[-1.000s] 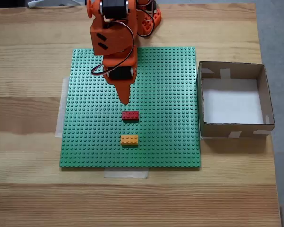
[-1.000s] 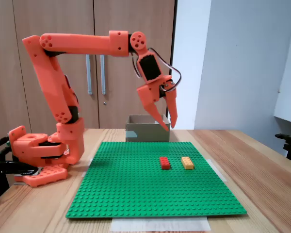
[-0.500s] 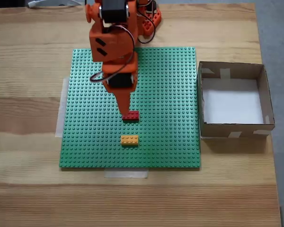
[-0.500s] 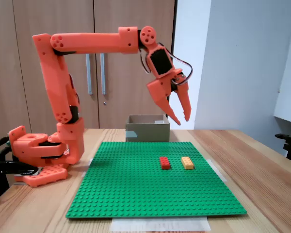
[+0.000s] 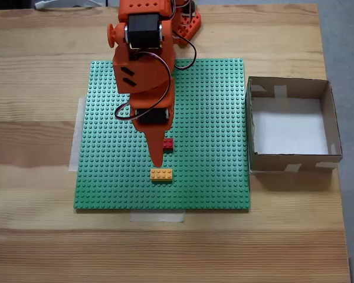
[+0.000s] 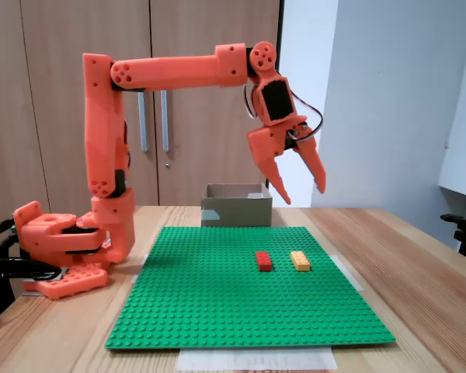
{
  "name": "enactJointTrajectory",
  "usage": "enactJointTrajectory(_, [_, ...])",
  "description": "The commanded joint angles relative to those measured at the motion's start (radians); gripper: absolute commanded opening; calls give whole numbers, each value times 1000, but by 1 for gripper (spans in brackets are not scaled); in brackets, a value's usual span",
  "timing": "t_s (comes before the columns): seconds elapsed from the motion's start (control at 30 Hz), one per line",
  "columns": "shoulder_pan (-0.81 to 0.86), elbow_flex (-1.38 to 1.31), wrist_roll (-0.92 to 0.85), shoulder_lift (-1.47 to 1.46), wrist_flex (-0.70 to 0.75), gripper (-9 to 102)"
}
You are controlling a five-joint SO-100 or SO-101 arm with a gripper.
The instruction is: Pick the yellow lego block and put it in the box.
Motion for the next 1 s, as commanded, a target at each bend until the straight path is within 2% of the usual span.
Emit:
enactJointTrajectory(0.0, [5, -64, 14, -6, 23, 30])
enactJointTrajectory(0.23, [-9, -38, -18, -9, 20, 25])
enactJointTrajectory(0.5, [2, 118, -12, -9, -118, 23])
enactJointTrajectory(0.97, [20, 218, -12, -3, -190, 20])
